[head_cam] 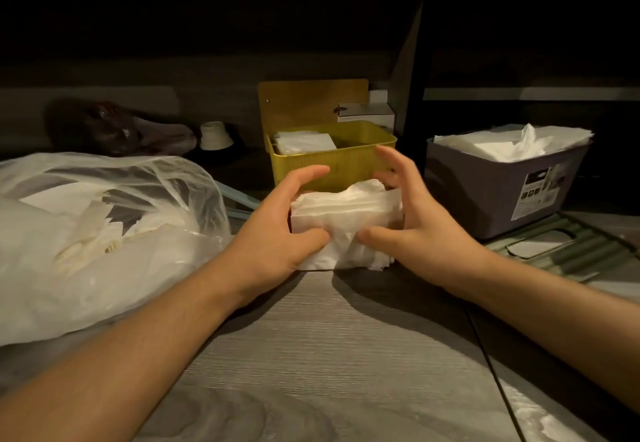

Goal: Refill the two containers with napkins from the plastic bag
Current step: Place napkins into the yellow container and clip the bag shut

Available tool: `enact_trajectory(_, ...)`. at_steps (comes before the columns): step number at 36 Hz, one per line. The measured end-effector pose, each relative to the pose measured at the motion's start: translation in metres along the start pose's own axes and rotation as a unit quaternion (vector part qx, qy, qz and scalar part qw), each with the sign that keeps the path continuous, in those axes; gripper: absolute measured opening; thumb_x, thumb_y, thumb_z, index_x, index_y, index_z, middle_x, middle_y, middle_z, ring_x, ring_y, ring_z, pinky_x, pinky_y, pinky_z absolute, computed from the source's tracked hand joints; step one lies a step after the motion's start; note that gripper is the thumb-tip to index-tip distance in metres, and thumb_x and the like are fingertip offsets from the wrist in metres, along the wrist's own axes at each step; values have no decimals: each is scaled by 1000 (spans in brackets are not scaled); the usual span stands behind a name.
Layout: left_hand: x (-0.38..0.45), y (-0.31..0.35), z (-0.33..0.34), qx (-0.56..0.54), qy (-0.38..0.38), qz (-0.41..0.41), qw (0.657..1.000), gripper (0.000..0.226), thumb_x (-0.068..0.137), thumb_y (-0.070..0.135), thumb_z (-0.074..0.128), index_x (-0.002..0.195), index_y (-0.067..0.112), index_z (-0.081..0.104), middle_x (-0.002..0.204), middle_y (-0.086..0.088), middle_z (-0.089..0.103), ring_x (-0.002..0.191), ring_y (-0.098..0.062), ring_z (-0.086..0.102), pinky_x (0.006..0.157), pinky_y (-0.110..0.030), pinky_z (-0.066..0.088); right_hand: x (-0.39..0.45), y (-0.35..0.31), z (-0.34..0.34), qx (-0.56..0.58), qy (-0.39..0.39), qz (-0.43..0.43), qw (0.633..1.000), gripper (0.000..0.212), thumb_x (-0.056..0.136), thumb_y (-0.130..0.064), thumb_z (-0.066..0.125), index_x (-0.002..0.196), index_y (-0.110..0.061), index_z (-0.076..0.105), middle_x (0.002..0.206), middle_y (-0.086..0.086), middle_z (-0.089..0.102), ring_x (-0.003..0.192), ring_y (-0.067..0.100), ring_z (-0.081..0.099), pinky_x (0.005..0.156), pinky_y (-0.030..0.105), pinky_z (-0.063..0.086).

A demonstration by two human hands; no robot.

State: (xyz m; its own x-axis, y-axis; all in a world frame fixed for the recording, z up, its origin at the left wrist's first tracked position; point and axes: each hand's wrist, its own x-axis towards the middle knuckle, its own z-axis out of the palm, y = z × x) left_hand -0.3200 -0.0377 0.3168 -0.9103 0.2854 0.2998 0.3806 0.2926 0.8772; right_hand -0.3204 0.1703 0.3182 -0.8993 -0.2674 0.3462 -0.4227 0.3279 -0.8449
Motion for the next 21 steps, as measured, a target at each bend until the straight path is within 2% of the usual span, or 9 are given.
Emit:
enact_trajectory(2, 0, 2, 0, 2, -7, 2, 1000, 77, 88, -3, 67, 143, 43, 42, 129, 9, 58, 107, -9, 67, 90, -34, 59, 0, -2, 2, 5, -33, 3, 999, 101, 85, -1, 72, 151, -50, 16, 132, -19, 45, 105, -5, 61, 87, 23, 57)
enact_trajectory(5, 0, 4, 2, 5, -6, 3, 1000, 77, 86, -5, 68, 142, 42, 41, 121, 8, 59, 97, -9, 68, 85, -29, 59, 0, -2, 1, 21, -36, 6, 999, 96, 85, 3, 69, 150, -49, 21, 125, -8, 52, 100, -1, 63, 79, 23, 59)
enact_trajectory(9, 0, 5, 4, 10, 21, 20, 1000, 73, 87, -5, 66, 140, 41, 44, 116, 7, 60, 96, -5, 67, 78, -21, 54, -2, -7, 2, -8, 10, -34, 999, 86, 88, 4, 65, 148, -45, 28, 120, -7, 54, 97, 5, 62, 79, 27, 60)
enact_trajectory(11, 0, 6, 3, 10, 32, 25, 999, 74, 88, -5, 66, 137, 44, 42, 116, 6, 59, 95, -4, 66, 77, -18, 54, -2, -8, 1, -15, 12, -46, 999, 87, 88, 4, 65, 149, -44, 26, 119, -11, 52, 100, 2, 61, 81, 24, 58)
enact_trajectory(13, 1, 5, 3, 10, 18, 10, 1000, 78, 87, -4, 67, 139, 46, 38, 118, 5, 58, 94, -6, 67, 77, -22, 57, -2, -7, 1, -39, -21, -32, 999, 94, 87, 2, 67, 153, -44, 18, 119, -11, 51, 99, 2, 63, 82, 25, 59)
enact_trajectory(16, 0, 4, 2, 36, -10, -25, 999, 84, 88, 1, 69, 145, 50, 33, 130, 9, 55, 102, -7, 66, 84, -28, 59, -2, -9, 1, -60, -71, 7, 996, 103, 87, 0, 68, 154, -46, 5, 115, -12, 51, 89, 11, 68, 81, 32, 61)
enact_trajectory(19, 0, 4, 2, 39, -4, -31, 999, 83, 88, 2, 69, 145, 51, 35, 134, 9, 53, 115, -12, 61, 96, -35, 56, -1, -11, 0, -56, -72, 20, 996, 102, 88, -3, 69, 154, -48, 5, 114, -10, 53, 89, 15, 69, 80, 35, 61)
enact_trajectory(21, -1, 5, 2, 44, 0, -29, 999, 78, 88, 2, 68, 143, 49, 38, 130, 11, 55, 114, -11, 61, 93, -32, 56, -1, -8, -1, -43, -72, 31, 996, 99, 87, -5, 71, 153, -49, 10, 117, -11, 53, 94, 9, 67, 84, 29, 60)
